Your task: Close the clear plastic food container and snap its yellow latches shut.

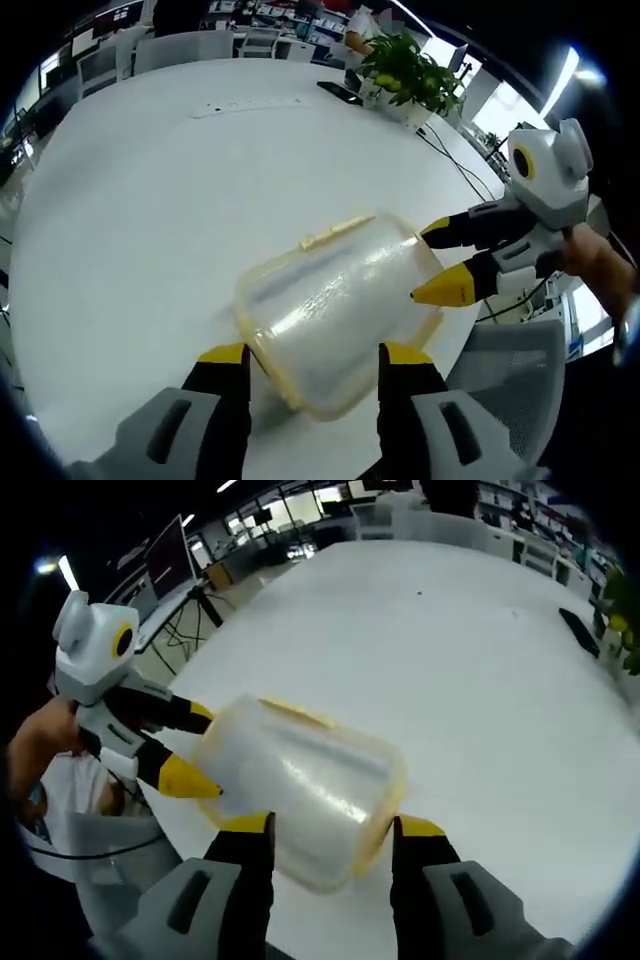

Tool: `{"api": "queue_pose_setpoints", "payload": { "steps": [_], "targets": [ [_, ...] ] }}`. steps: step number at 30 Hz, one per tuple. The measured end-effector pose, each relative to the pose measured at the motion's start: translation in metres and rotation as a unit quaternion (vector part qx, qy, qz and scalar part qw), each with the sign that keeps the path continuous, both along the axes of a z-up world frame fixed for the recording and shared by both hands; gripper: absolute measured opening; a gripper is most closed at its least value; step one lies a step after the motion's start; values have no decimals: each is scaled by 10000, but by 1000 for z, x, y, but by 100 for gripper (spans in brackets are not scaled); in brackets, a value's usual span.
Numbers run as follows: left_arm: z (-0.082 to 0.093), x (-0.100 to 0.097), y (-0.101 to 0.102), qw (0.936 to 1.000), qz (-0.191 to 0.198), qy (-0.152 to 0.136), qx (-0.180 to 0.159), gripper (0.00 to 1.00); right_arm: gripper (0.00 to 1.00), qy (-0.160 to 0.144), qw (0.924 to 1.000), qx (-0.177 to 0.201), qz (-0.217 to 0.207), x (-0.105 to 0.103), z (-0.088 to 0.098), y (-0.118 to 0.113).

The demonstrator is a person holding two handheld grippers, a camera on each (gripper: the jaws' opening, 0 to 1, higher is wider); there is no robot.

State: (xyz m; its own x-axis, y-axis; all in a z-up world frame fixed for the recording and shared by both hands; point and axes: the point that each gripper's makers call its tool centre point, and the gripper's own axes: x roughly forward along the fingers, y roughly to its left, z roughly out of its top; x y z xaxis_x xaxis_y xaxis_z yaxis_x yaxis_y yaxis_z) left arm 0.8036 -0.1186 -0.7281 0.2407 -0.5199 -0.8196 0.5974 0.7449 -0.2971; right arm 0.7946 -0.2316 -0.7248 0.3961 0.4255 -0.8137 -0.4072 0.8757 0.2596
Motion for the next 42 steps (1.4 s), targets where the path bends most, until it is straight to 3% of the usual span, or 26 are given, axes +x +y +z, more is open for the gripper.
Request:
{"api": "queue_pose_setpoints", "payload": {
  "steps": [24,35,42],
  "targets": [
    [-2,-17,16,9999,156,-3,-2,46,44,-75,9999,84,38,-16,-2,16],
    [-1,-17,18,9998,159,-130,7,47,44,-120,9994,128,291,-17,-2,15],
    [8,-13,19,9996,117,-252,-48,47,41,-353,9968,-116,713,-14,3,11]
  ]
}}
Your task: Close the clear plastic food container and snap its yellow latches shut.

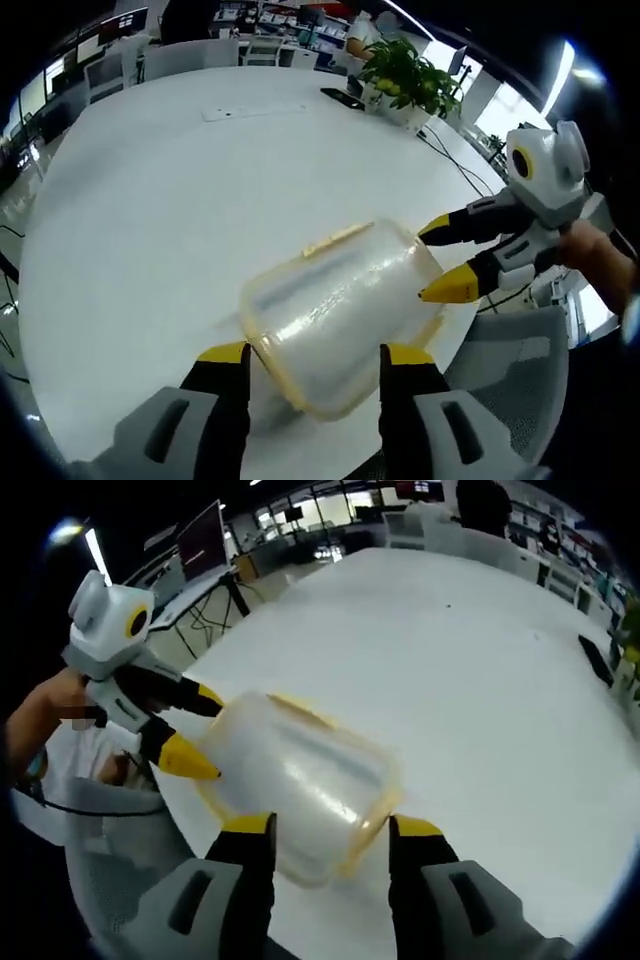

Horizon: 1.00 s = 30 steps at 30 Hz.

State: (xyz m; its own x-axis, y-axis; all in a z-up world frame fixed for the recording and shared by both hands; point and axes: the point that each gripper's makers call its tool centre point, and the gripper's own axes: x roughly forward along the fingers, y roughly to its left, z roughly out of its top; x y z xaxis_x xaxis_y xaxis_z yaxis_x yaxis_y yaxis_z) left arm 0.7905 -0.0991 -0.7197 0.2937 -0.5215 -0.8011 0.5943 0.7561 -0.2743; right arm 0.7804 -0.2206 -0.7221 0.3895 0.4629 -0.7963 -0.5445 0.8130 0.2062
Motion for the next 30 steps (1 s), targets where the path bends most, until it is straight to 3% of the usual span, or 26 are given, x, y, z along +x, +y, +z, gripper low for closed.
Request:
{"api": "queue_pose_setpoints", "payload": {
  "steps": [9,14,20,30],
  "targets": [
    [18,4,3,9991,-273,-328,57,49,40,-159,9996,27,219,3,10,-1],
    [31,5,-1,9971,-518,-549,51,47,39,-404,9975,-97,573,3,17,1],
    [40,6,-9,9913,-992,-848,182,43,33,-602,9939,-155,909,4,24,2],
    [41,0,-20,9785,-1773,-1006,319,35,26,-723,9903,24,1191,8,34,6]
  ]
}}
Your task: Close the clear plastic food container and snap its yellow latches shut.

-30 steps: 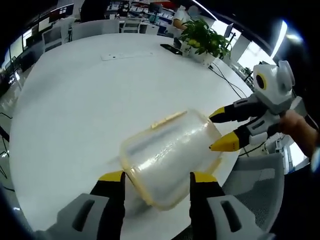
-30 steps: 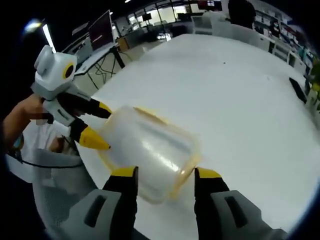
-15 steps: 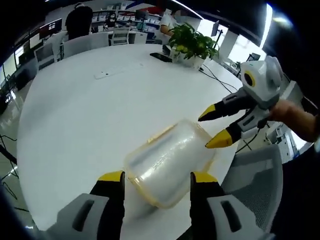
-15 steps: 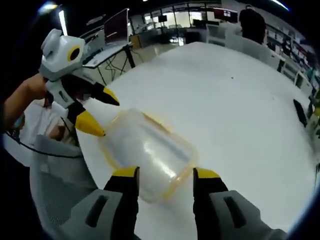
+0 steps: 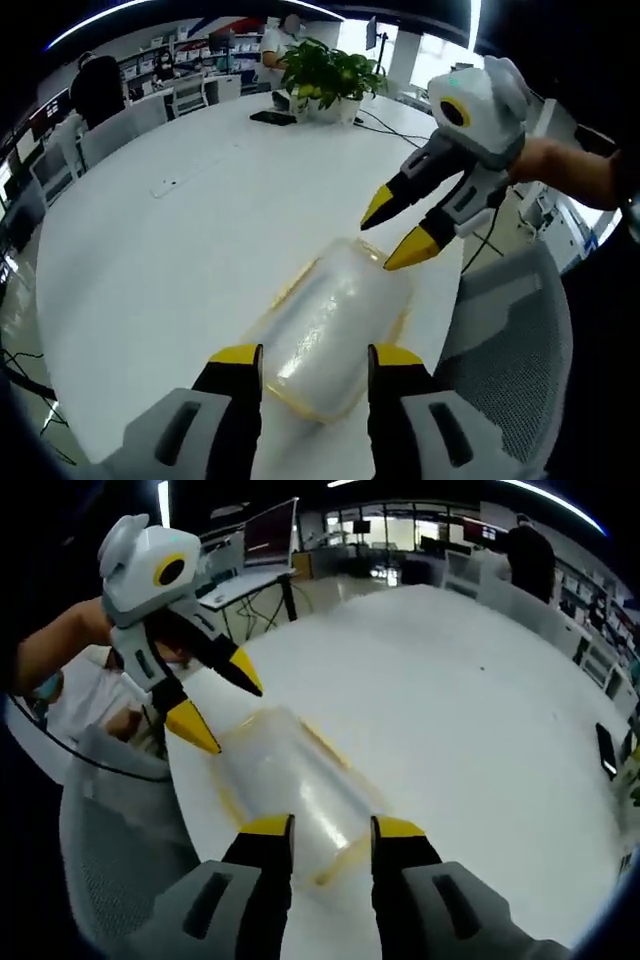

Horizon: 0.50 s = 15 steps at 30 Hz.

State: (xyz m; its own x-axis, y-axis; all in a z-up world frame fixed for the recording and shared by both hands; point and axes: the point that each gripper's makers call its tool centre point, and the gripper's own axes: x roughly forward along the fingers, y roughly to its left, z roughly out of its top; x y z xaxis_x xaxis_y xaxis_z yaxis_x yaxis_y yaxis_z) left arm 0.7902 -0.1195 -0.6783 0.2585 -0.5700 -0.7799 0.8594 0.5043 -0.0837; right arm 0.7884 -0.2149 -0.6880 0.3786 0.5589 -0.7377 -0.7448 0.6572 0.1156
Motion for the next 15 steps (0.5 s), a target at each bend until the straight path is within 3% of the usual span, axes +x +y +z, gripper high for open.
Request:
{"api": "queue_pose_setpoints", "payload": {
  "steps": [15],
  "targets": [
    [3,-6,-20,9944,-1042,-193,-18,23,13,-218,9973,284,648,11,10,19]
  ]
}}
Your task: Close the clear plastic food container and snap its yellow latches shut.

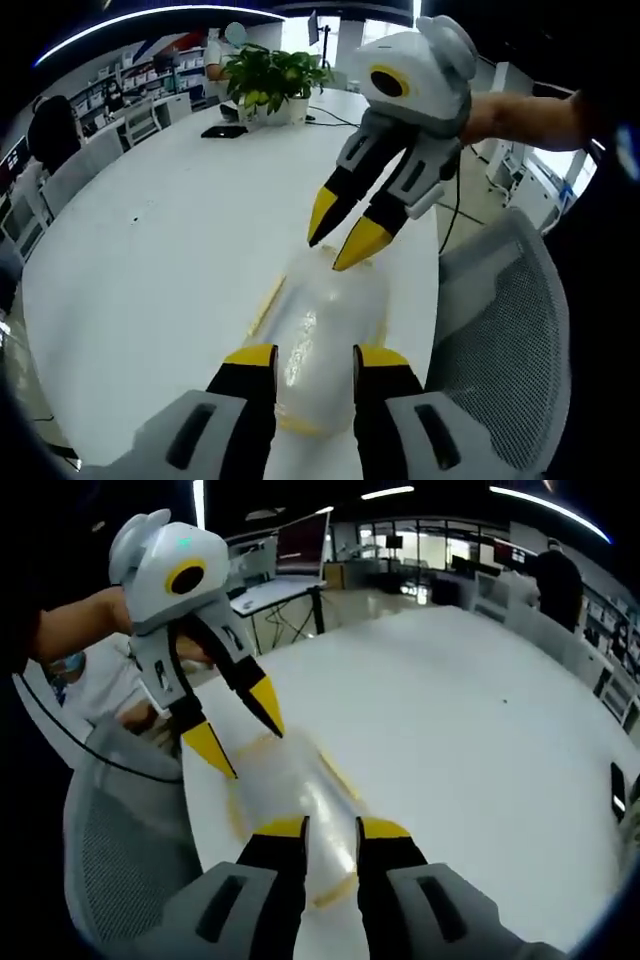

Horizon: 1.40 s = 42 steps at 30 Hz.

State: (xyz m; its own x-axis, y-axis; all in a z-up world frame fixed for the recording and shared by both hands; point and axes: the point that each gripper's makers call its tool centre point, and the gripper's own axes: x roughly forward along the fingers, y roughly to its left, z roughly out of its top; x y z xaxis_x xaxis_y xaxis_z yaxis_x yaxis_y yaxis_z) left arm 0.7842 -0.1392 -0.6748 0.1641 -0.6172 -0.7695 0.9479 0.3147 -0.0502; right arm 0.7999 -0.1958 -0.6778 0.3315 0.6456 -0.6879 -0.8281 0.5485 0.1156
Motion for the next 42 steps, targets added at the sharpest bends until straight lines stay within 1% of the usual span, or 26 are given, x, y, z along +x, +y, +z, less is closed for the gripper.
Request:
{"api": "queue_pose_setpoints", "payload": {
  "steps": [4,7,10,18,23,30,36,39,42],
  "targets": [
    [-1,-2,-4,9998,-203,-20,2,21,10,-49,9998,74,161,2,1,5],
    [-2,-3,-8,9995,-313,-21,5,19,7,13,9995,108,290,3,-1,8],
    [-6,-4,-10,9992,-391,-21,53,18,6,-1,9990,120,435,3,-1,13],
    [-10,-6,-18,9981,-609,-23,73,16,5,-49,9957,-27,922,2,-7,25],
    [-15,-8,-22,9973,-725,-6,105,16,6,-95,9932,-158,1151,3,-13,30],
    [-20,-15,-26,9957,-915,9,150,16,10,-141,9911,-265,1300,9,-18,33],
    [-23,-22,-26,9950,-982,11,165,19,18,-90,9879,-355,1510,10,-24,35],
    [-24,-25,-24,9948,-1002,-20,181,20,23,-31,9862,-338,1621,12,-24,38],
    [-26,-29,-24,9949,-996,-64,169,22,26,24,9845,-385,1711,17,-28,39]
  ]
}}
